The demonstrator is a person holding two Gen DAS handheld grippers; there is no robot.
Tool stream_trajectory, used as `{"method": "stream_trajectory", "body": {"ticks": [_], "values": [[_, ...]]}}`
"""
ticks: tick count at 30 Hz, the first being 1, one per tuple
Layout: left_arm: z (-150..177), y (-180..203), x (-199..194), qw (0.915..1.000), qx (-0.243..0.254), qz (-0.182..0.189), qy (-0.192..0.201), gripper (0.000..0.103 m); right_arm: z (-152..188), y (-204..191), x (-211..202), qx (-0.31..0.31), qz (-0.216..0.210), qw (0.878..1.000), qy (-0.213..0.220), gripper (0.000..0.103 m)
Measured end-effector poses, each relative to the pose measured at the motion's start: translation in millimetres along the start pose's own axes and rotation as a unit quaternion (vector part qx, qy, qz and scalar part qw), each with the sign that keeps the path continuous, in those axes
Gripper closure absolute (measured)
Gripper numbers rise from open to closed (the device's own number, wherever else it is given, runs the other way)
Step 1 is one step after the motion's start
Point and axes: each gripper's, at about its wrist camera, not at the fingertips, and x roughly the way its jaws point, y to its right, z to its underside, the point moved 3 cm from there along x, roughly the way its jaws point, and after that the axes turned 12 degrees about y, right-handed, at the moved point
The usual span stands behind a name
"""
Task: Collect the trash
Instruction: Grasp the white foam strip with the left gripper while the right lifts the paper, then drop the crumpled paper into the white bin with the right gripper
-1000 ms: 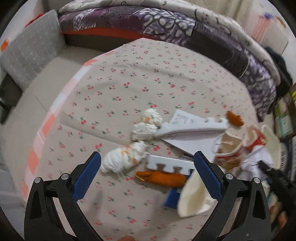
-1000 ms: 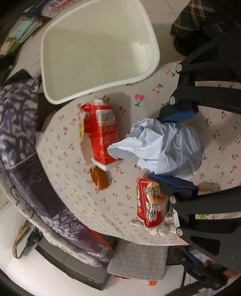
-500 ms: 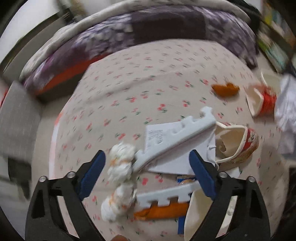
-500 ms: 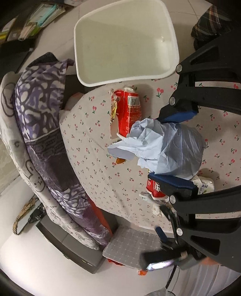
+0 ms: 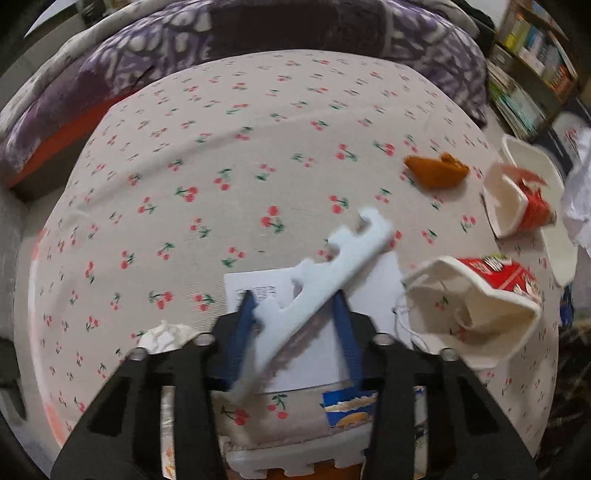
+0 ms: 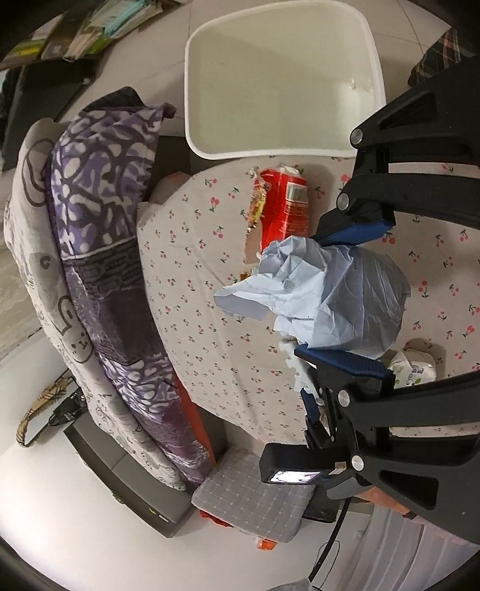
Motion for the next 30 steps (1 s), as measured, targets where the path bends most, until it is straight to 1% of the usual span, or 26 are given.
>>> {"method": "stream_trajectory", "body": {"ticks": [3,5,9,12,18,22,25,30], "values": [[-3.1,-12.9,-6.0,0.9991,-0.039,-0.009,0.009,0.073,-3.2,-2.1,-5.4,-0.01,0.001,1.0,0.013,0.054],[-3.6,-19.4,-15.4,0.9976,-0.064,-0.012,0.022,0.074,-6.2,-5.1,-11.0,-0.02,0.0,0.999,0.026,0.054],[-9.5,-28.9,-45.5,0.9912,-0.116,-0.015,0.062,0.074,-11.6,-9.2,-21.0,-0.038,0.002,0.998,0.05,0.054],[-16.2,-28.7,-69.1,0.9854,-0.142,-0.025,0.091,0.074,-14.6,-10.6,-28.9,-0.054,0.011,0.996,0.07,0.054],[-21.6,-12.2,-101.1,0.9756,-0.165,-0.045,0.138,0.074,-20.3,-7.5,-46.6,-0.085,0.034,0.989,0.113,0.054],[-22.6,1.9,-111.1,0.9692,-0.18,-0.051,0.159,0.074,-25.4,2.3,-57.6,-0.094,0.056,0.985,0.136,0.054],[-21.3,11.5,-115.2,0.9668,-0.183,-0.054,0.169,0.074,-29.4,14.1,-62.6,-0.089,0.068,0.983,0.142,0.054],[-20.8,28.1,-116.6,0.9665,-0.181,-0.05,0.175,0.074,-37.4,37.6,-74.0,-0.072,0.09,0.981,0.154,0.054]]}}
